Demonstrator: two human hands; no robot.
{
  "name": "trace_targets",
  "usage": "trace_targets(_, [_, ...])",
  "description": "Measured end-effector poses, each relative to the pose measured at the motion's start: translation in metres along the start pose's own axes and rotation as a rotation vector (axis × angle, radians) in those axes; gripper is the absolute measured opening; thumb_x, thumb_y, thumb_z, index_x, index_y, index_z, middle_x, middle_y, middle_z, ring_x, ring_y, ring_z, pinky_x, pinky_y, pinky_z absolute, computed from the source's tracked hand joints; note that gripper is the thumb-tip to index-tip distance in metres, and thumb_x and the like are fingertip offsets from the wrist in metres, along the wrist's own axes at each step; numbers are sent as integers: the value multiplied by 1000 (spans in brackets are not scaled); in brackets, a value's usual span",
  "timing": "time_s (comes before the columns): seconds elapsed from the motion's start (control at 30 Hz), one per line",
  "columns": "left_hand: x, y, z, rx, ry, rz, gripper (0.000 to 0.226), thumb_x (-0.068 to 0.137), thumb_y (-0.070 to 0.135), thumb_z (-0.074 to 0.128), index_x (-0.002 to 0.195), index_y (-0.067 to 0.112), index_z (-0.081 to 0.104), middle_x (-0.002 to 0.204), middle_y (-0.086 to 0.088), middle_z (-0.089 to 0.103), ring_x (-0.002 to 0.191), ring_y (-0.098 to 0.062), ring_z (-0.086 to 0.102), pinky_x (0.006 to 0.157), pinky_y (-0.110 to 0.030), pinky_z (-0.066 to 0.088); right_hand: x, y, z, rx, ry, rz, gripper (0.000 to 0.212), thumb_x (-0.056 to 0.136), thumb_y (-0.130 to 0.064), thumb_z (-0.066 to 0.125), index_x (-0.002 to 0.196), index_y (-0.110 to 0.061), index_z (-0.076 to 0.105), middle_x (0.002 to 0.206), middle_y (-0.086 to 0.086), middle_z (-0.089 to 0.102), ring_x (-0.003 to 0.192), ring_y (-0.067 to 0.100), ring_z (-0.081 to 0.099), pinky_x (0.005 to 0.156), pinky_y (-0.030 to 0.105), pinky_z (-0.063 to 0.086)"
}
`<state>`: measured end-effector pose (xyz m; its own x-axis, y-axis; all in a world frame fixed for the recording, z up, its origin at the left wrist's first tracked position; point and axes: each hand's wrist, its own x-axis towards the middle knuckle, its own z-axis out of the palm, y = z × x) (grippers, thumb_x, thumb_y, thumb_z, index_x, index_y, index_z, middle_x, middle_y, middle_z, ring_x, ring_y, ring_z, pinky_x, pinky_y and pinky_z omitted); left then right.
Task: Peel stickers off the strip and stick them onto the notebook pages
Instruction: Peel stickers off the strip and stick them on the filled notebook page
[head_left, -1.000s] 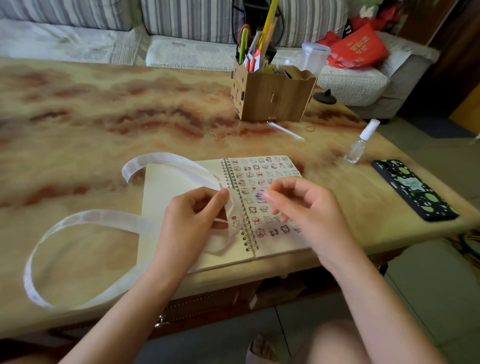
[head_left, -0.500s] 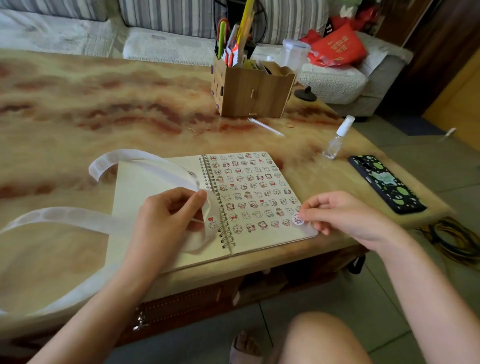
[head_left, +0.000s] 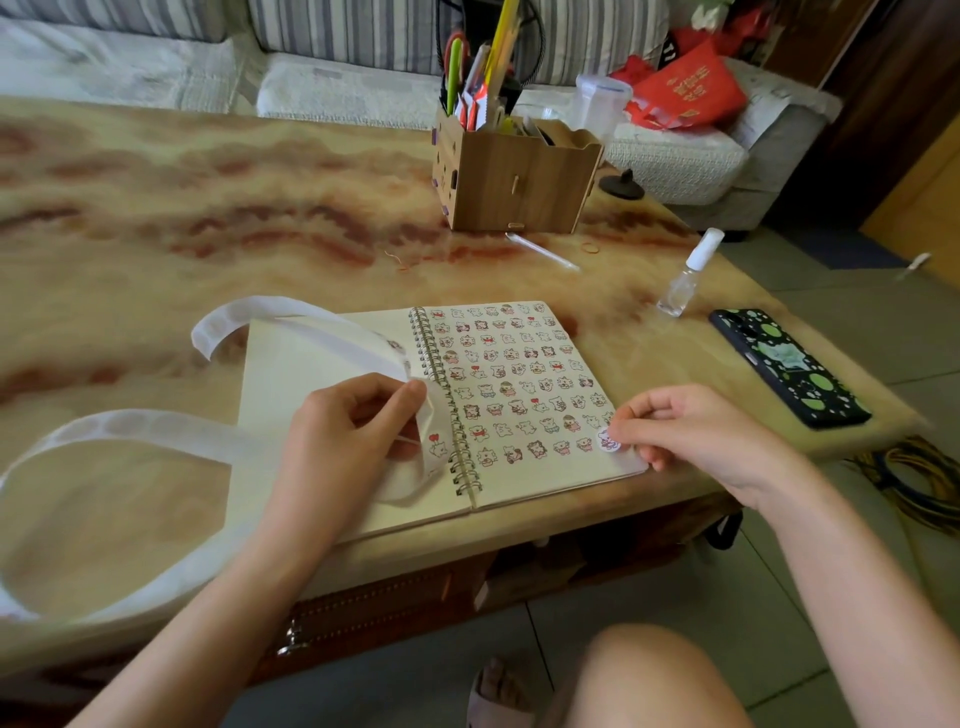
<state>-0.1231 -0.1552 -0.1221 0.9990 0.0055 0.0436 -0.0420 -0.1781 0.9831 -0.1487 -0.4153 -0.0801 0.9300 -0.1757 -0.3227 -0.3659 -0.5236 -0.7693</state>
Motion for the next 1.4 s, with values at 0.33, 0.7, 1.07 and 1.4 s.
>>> trace_targets(0.33, [-1,2,0,1,1,-6,23,89,24,61,74,10,71,66,-6,72,64,-21,70,76,-41,56,1,1,4,-13,43,-23,6,82,-6,70,85,-1,70,55,-3,61,41,0,48,47,12,43])
trace_targets(0.7, [-1,2,1,1,-2,-16,23,89,25,61,73,10,70,63,-4,71,61,-17,69,70,-32,54,3,12,13,-130,180,-95,7,77,-16,75,77,-13,70,77,7,66,65,11,54,63,27,43])
trace_targets(1.07, [-3,2,1,-5,-4,-10,22,90,23,61,74,11,71,63,-3,71,59,-14,68,61,-19,51,-1,23,10,-29,218,-115,17,81,-29,73,88,-15,67,87,4,67,74,14,56,70,26,45])
trace_targets(1.4, [-3,3,1,4,3,-5,22,90,22,61,73,10,71,61,-4,70,56,-12,66,55,-11,46,3,26,15,-74,266,-134,8,82,-21,72,83,-15,66,90,11,68,84,24,62,78,35,50])
